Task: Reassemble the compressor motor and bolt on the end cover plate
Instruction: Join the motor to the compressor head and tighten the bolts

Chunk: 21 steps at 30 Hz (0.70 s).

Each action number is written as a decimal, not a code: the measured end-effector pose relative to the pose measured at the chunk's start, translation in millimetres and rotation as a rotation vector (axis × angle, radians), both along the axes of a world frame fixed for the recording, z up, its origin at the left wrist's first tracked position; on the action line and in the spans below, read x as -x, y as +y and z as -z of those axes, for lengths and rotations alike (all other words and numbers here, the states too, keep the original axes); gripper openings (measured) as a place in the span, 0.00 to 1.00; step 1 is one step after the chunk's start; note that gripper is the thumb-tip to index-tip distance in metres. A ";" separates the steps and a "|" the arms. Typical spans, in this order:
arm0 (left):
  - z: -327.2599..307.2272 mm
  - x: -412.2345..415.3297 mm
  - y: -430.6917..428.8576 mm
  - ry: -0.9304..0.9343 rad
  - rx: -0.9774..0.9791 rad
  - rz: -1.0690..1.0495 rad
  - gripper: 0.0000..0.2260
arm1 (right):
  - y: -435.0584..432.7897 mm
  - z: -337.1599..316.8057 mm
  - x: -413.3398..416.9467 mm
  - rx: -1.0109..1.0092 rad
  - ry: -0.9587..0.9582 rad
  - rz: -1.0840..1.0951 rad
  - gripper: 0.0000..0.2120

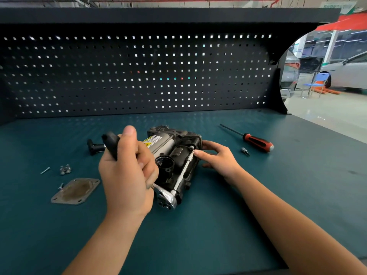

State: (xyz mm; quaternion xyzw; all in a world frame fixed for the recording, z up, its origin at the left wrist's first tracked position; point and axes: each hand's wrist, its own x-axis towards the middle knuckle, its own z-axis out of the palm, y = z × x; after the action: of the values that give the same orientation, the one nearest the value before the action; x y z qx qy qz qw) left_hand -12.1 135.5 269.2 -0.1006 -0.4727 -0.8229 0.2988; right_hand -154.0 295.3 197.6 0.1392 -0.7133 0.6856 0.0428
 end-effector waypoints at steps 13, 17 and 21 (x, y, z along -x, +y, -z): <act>1.7 -4.6 6.0 0.048 -0.007 -0.151 0.17 | -0.6 -1.4 -1.7 -0.007 -0.006 0.008 0.17; 1.2 -5.7 7.9 0.057 0.003 -0.154 0.17 | -0.9 -1.9 -2.2 -0.010 -0.008 0.009 0.18; 4.5 -7.4 8.8 0.046 0.009 -0.133 0.18 | -0.4 -1.5 -2.4 -0.012 -0.007 0.007 0.17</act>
State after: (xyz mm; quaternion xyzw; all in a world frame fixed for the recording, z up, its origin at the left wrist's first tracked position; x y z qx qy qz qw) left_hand -4.7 144.3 264.7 -0.0892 -0.4751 -0.7967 0.3629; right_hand -151.6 294.9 199.1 0.1343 -0.7180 0.6817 0.0419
